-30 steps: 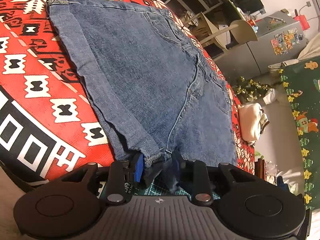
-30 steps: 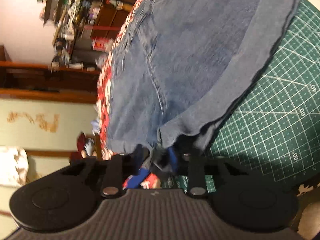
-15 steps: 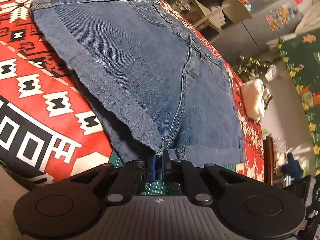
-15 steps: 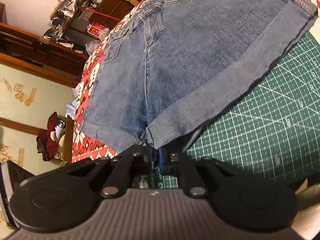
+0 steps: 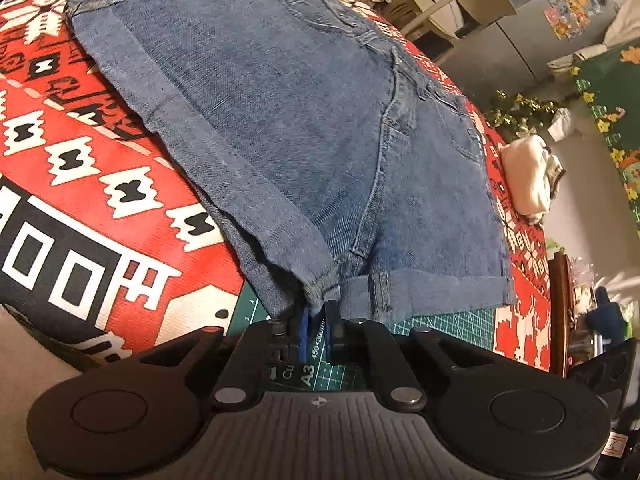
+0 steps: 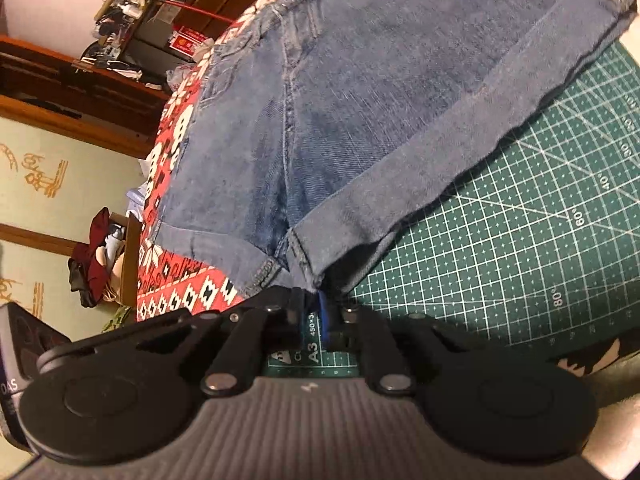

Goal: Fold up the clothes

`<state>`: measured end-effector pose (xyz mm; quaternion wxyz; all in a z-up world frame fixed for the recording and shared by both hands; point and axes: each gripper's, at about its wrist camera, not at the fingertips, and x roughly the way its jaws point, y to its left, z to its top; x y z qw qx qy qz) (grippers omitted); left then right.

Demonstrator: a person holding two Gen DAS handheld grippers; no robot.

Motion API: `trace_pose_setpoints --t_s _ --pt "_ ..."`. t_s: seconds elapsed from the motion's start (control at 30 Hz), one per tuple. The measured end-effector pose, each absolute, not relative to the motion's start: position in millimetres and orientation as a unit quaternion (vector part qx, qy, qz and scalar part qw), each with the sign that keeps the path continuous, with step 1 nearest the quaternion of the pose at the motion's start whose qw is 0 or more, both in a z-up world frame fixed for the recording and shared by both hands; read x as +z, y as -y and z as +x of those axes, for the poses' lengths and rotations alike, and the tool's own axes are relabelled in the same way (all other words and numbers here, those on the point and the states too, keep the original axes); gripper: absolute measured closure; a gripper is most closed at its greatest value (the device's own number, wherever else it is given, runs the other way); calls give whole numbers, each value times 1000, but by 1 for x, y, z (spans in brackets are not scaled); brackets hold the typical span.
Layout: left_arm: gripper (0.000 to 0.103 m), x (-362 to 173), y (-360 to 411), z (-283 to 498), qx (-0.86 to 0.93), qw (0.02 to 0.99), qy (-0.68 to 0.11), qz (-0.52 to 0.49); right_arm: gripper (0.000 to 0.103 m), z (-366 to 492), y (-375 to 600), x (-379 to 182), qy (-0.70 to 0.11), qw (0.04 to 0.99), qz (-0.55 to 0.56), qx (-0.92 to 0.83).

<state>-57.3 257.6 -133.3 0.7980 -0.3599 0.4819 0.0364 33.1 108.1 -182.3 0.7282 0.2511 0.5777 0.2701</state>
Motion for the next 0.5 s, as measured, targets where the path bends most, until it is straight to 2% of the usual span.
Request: trace_pose_setpoints --t_s 0.2,0.27,0.33,0.43,0.5 --pt "94 -122 -262 -66 16 809 -443 -385 91 19 -91 -158 -538 758 238 283" --pt "89 -116 -265 -68 10 811 -432 -396 91 18 -87 -148 -521 768 237 288" --pt "85 -111 -268 -70 4 811 -420 -406 86 17 -78 -137 -506 775 236 294" --pt "83 -102 -272 -74 -5 812 -402 -422 84 18 -67 -123 -484 790 229 298" --pt "82 -95 -273 -75 -4 815 -392 -427 76 19 -62 -118 -476 798 223 294"
